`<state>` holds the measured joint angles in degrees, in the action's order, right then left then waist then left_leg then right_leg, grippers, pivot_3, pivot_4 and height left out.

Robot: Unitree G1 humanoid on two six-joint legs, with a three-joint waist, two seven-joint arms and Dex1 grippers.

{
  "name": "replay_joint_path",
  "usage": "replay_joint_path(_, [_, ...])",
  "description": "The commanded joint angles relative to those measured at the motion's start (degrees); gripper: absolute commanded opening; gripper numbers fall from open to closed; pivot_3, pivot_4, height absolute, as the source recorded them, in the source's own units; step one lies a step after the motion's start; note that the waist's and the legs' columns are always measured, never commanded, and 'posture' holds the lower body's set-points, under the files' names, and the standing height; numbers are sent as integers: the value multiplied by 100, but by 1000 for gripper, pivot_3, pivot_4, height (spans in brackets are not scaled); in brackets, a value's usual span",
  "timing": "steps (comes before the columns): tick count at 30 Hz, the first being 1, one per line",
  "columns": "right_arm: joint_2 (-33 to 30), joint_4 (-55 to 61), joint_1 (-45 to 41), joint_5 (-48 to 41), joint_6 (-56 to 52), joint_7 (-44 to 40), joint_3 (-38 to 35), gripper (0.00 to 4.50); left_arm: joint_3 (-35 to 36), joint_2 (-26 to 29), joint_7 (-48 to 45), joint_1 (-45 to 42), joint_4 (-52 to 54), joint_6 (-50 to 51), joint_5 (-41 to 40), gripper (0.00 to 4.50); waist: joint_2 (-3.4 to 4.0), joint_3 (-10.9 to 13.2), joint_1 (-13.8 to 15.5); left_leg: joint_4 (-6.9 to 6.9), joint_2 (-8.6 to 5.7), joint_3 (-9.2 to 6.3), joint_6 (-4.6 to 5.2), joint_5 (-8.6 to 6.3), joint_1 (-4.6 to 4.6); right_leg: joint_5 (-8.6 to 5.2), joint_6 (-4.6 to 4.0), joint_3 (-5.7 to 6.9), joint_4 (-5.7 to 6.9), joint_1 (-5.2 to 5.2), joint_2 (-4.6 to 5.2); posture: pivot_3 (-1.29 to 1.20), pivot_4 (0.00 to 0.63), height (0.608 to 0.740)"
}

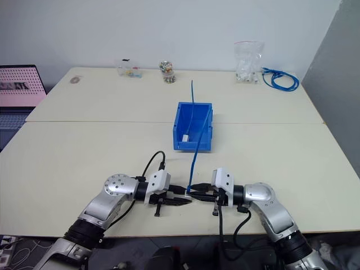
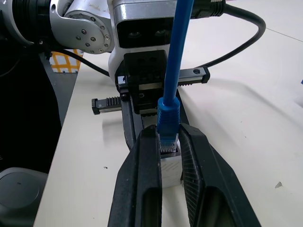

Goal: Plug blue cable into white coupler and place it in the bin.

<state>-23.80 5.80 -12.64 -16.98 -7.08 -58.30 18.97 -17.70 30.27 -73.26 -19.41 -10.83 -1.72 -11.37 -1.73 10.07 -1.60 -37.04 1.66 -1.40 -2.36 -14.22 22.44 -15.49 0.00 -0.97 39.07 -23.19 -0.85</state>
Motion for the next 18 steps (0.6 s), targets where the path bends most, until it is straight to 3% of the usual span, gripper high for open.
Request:
replay_joint_path(1, [-104,62,-31,13,-17,-98,-73,279,34,46,-26,25,54,-28,35,787,0,0,0,0,0,0,0,0,0,0,0,0,0,0,0,0,150,740])
replay_joint_path(18, [-100,-239,-171,202,90,-243,121,279,48,48,-9,0,39,-12,42,787,0,0,0,0,0,0,0,0,-1,0,0,0,1,0,0,0,150,740])
